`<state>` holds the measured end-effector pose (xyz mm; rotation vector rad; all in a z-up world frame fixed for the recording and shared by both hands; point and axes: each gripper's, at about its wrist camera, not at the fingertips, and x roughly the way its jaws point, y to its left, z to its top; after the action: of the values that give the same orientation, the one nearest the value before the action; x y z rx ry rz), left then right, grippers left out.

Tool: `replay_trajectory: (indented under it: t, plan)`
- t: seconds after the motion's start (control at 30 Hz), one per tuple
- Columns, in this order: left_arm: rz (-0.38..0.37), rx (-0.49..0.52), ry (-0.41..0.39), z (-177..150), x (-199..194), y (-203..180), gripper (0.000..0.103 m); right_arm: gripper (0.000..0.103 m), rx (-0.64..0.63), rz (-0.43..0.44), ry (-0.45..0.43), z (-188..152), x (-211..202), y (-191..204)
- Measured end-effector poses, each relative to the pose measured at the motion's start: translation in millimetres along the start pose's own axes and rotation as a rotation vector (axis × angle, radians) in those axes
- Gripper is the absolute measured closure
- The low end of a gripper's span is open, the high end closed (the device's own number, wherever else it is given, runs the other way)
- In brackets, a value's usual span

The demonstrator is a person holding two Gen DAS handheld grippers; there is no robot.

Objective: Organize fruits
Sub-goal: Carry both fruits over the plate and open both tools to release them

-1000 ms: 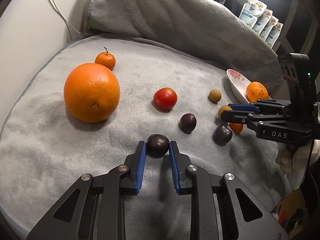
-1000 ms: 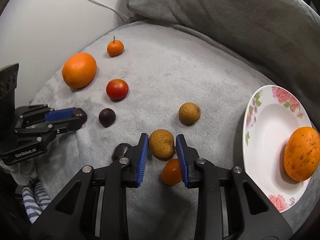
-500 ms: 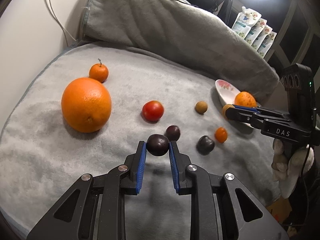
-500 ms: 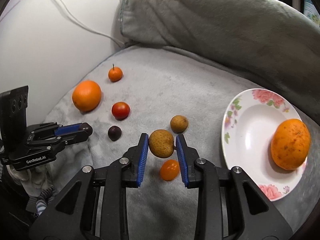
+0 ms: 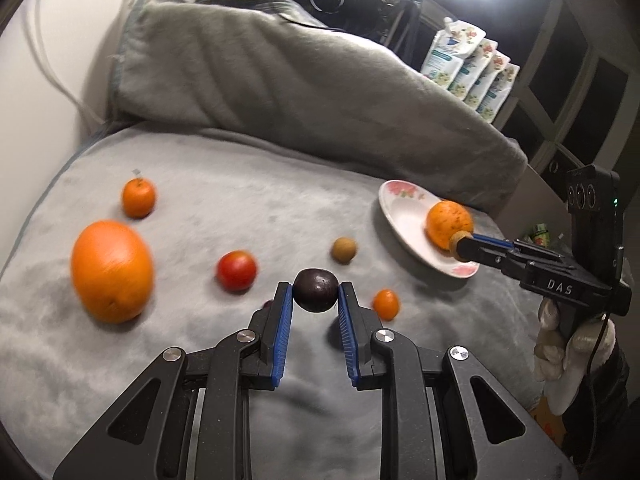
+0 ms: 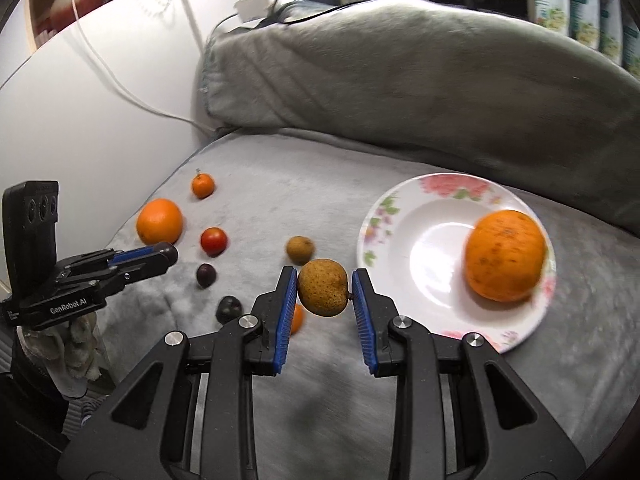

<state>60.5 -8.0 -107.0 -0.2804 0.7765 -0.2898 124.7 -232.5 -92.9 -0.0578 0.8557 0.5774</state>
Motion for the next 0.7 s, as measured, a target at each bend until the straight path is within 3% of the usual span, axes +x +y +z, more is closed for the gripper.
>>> replay_trajectory:
  t: [0.7]
  plan:
    - [-0.099, 0.114, 0.028, 30, 47, -61, 0.081, 0.073, 0.064, -0.068, -0.013, -17, -14, -36]
